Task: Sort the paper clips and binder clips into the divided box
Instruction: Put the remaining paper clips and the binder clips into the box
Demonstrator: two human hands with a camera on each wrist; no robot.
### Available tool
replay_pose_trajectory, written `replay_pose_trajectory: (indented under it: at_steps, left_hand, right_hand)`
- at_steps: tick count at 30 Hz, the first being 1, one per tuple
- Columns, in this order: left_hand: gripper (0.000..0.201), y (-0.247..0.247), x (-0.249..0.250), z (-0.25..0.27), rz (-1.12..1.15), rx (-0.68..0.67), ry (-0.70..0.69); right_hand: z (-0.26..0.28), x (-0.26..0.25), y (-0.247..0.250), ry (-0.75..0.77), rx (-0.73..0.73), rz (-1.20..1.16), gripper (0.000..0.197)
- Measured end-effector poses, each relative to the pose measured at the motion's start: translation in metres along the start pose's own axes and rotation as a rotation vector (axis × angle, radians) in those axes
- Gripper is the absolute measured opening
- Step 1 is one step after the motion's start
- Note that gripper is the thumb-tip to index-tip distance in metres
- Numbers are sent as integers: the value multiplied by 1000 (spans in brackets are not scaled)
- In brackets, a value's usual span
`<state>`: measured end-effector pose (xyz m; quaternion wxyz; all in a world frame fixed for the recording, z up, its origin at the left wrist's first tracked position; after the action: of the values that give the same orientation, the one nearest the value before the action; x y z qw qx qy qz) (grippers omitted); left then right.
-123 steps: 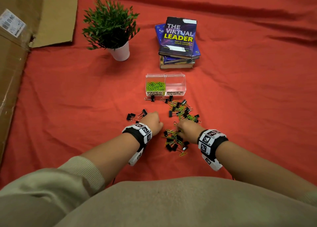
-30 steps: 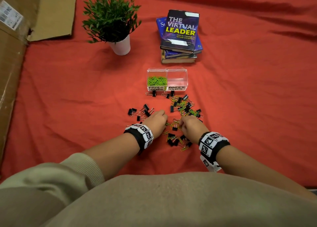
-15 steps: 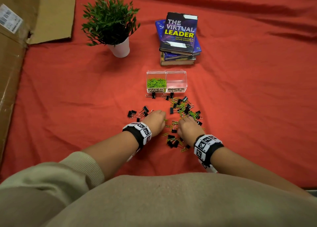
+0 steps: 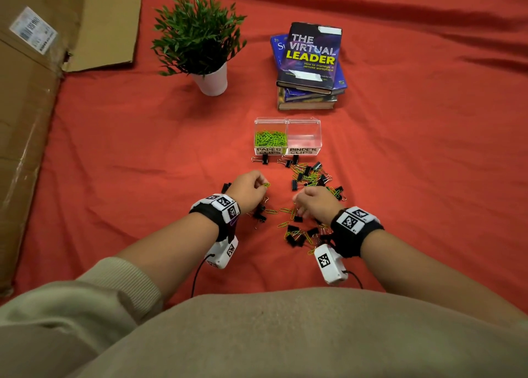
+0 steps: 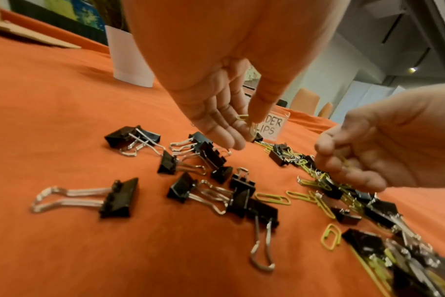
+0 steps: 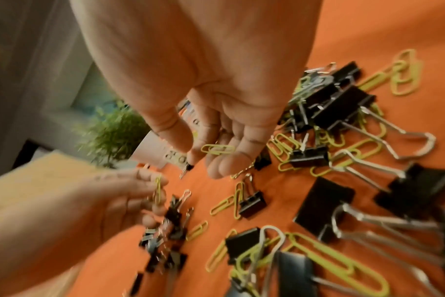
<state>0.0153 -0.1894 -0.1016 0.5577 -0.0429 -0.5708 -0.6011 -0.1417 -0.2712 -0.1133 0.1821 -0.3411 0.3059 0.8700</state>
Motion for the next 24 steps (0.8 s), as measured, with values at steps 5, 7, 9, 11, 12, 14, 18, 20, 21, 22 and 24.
replay_pose_trajectory:
  at_steps: [5,7,9,11,12,14,18,20,21,22,24]
  left_hand:
    - [25,-13,-5,5,200,-81,120]
    - [26,-14,-1,7,231,-96,127]
    - [27,-16,1,10,218,-128,131]
    - [28,-18,0,12,197,-155,147]
    - [28,-19,-1,12,199,-163,155]
    - [26,-22,-2,11,158,-166,154]
    - [12,-26,8,15,-185,-172,-46]
    - [10,-35,12,20,-360,-217,-181]
    - [13,-40,12,22,-431,-244,-233]
    - [17,-44,11,23,-490,-262,-274]
    - [22,-49,8,24,-574,-275,-321]
  right_hand:
    - [-3,-24,-28,359,31,611,15]
    - [-4,-22,-41,413,-19,738,21]
    - [-6,-18,-48,399,-42,800,24]
    - [-5,-17,-53,405,-56,852,24]
    - [-4,-17,-55,410,-61,875,25]
    - [-2,-20,-54,417,-60,864,23]
    - [-11,-17,-24,285,7,459,14]
    - [-17,-7,-7,121,-6,178,16]
    - [-17,-3,-1,46,-30,39,18]
    - [-16,-3,2,-14,-51,-97,21]
    - [-11,-5,9,-107,-70,-321,26]
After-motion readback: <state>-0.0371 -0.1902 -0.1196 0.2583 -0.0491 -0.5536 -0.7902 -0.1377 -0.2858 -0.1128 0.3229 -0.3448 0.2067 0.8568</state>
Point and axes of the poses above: each hand's wrist, its own z-axis away from the middle knuckle, its own y-axis out of the back of the hand, x = y × z, the point moved 9 cm from there along -z, towards the middle knuckle, and after that the axes turned 9 degrees about x, right-handed, at the moved point
